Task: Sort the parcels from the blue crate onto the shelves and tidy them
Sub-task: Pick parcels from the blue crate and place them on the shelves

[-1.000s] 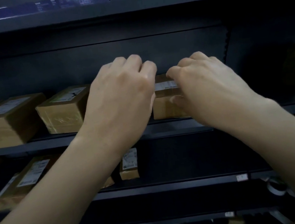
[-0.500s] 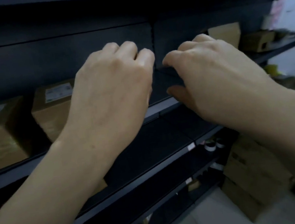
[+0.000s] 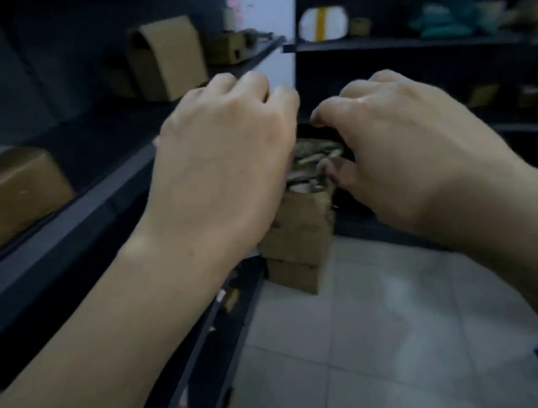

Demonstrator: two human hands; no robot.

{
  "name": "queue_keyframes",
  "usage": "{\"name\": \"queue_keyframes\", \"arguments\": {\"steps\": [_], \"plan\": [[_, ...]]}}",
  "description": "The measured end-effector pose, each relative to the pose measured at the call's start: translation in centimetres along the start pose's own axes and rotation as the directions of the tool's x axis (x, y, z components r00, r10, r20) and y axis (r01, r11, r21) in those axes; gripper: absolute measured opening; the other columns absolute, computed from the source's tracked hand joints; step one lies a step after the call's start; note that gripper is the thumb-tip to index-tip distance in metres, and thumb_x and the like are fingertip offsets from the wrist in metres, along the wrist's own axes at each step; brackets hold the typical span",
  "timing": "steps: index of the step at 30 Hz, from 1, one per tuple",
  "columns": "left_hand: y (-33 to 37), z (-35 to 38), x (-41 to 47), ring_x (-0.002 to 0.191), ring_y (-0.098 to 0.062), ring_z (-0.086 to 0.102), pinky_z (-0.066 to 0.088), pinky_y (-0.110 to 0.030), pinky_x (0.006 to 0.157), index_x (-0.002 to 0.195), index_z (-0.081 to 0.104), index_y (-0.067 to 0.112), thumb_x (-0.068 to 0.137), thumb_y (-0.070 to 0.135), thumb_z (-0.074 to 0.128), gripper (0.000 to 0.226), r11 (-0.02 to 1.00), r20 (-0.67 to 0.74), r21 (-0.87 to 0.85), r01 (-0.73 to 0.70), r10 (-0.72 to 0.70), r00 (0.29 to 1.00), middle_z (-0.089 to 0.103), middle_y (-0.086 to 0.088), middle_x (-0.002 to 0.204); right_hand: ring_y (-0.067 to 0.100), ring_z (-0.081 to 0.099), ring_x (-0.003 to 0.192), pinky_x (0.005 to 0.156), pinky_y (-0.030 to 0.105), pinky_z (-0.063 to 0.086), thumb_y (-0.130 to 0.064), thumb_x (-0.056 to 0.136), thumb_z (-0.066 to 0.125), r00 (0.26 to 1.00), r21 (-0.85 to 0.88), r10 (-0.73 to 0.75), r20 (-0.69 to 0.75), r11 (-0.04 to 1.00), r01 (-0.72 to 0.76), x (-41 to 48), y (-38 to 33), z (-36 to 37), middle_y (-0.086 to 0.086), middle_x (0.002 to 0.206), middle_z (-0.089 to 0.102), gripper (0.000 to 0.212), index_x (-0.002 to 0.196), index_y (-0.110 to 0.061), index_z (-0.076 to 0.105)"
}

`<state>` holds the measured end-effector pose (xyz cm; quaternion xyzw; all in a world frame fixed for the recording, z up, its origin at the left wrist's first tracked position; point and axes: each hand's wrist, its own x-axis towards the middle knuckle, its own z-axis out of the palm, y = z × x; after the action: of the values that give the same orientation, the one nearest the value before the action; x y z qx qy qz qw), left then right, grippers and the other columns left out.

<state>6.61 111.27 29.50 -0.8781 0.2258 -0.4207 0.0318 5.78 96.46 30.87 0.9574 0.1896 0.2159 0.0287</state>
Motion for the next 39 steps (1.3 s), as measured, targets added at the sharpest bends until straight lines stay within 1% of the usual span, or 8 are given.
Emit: {"name": "queue_keyframes", "arguments": {"steps": [7, 13, 19, 22, 27, 30, 33, 39], "plan": [[11.0, 2.6, 4.0, 0.075, -0.036, 0.060, 0.048, -0.041, 0.062, 0.091, 0.066, 0.004, 0.074, 0.004, 0.071, 0.017, 0.915, -0.122, -0.293, -0.276, 0.250, 0.960, 0.064, -0.015, 0.081, 0.023, 0.051, 0.105, 0.085, 0.036, 0.046, -0.028, 0.098, 0.051, 0.941, -0.127, 0.336, 0.041, 0.936, -0.329, -9.4, 8.1, -1.3, 0.003, 0.109, 0.057, 0.026, 0.121, -0.017, 0.053], [23.4, 2.8, 7.4, 0.070, -0.036, 0.061, 0.047, -0.039, 0.061, 0.090, 0.068, 0.002, 0.068, 0.001, 0.077, 0.023, 0.763, -0.244, -0.467, -0.447, 0.374, 0.895, 0.065, -0.015, 0.079, 0.023, 0.050, 0.108, 0.084, 0.034, 0.043, -0.028, 0.096, 0.052, 0.823, -0.228, 0.566, 0.052, 0.809, -0.542, -18.7, 15.6, -3.4, 0.003, 0.113, 0.057, 0.026, 0.120, -0.018, 0.053], [36.5, 1.3, 10.1, 0.065, -0.037, 0.061, 0.048, -0.038, 0.055, 0.086, 0.068, -0.003, 0.068, -0.001, 0.075, 0.019, 0.603, -0.361, -0.543, -0.585, 0.461, 0.811, 0.065, -0.019, 0.075, 0.024, 0.048, 0.108, 0.080, 0.031, 0.034, -0.028, 0.095, 0.054, 0.704, -0.304, 0.707, 0.063, 0.686, -0.661, -28.1, 23.3, -6.4, 0.003, 0.111, 0.055, 0.025, 0.117, -0.018, 0.054], [42.3, 0.6, 11.0, 0.066, -0.036, 0.061, 0.048, -0.037, 0.056, 0.087, 0.067, -0.002, 0.071, 0.000, 0.073, 0.017, 0.558, -0.390, -0.555, -0.616, 0.480, 0.786, 0.065, -0.018, 0.076, 0.025, 0.049, 0.110, 0.088, 0.035, 0.039, -0.027, 0.094, 0.055, 0.645, -0.322, 0.763, 0.035, 0.619, -0.716, -32.5, 26.7, -7.5, 0.004, 0.115, 0.058, 0.028, 0.120, -0.018, 0.055], [50.5, 0.0, 11.8, 0.070, -0.032, 0.061, 0.045, -0.034, 0.056, 0.094, 0.067, 0.001, 0.076, 0.008, 0.072, 0.019, 0.487, -0.404, -0.603, -0.632, 0.497, 0.768, 0.066, -0.014, 0.079, 0.028, 0.049, 0.112, 0.086, 0.037, 0.040, -0.031, 0.094, 0.058, 0.518, -0.327, 0.855, 0.004, 0.491, -0.808, -39.1, 31.9, -8.6, 0.006, 0.115, 0.060, 0.028, 0.117, -0.016, 0.058], [54.3, 0.3, 12.5, 0.069, -0.031, 0.060, 0.044, -0.033, 0.056, 0.091, 0.068, 0.003, 0.077, 0.010, 0.072, 0.016, 0.462, -0.396, -0.620, -0.634, 0.514, 0.761, 0.065, -0.013, 0.078, 0.028, 0.051, 0.103, 0.078, 0.035, 0.039, -0.029, 0.092, 0.059, 0.469, -0.353, 0.883, -0.011, 0.436, -0.828, -42.2, 34.8, -8.4, 0.006, 0.105, 0.061, 0.020, 0.107, -0.016, 0.061], [57.1, 1.1, 13.4, 0.069, -0.032, 0.061, 0.045, -0.034, 0.056, 0.093, 0.068, 0.002, 0.077, 0.008, 0.071, 0.017, 0.429, -0.402, -0.638, -0.640, 0.523, 0.752, 0.066, -0.014, 0.079, 0.027, 0.051, 0.104, 0.074, 0.032, 0.034, -0.028, 0.092, 0.059, 0.421, -0.371, 0.907, -0.009, 0.388, -0.844, -44.3, 37.1, -8.1, 0.006, 0.106, 0.061, 0.022, 0.110, -0.015, 0.061], [61.7, 4.6, 16.4, 0.077, -0.034, 0.062, 0.049, -0.038, 0.061, 0.098, 0.067, 0.001, 0.083, 0.012, 0.066, 0.019, 0.397, -0.388, -0.674, -0.622, 0.526, 0.756, 0.067, -0.016, 0.086, 0.028, 0.051, 0.110, 0.081, 0.035, 0.038, -0.029, 0.093, 0.058, 0.358, -0.359, 0.933, -0.024, 0.326, -0.875, -45.8, 41.8, -6.6, 0.007, 0.113, 0.062, 0.029, 0.118, -0.014, 0.060]]}}
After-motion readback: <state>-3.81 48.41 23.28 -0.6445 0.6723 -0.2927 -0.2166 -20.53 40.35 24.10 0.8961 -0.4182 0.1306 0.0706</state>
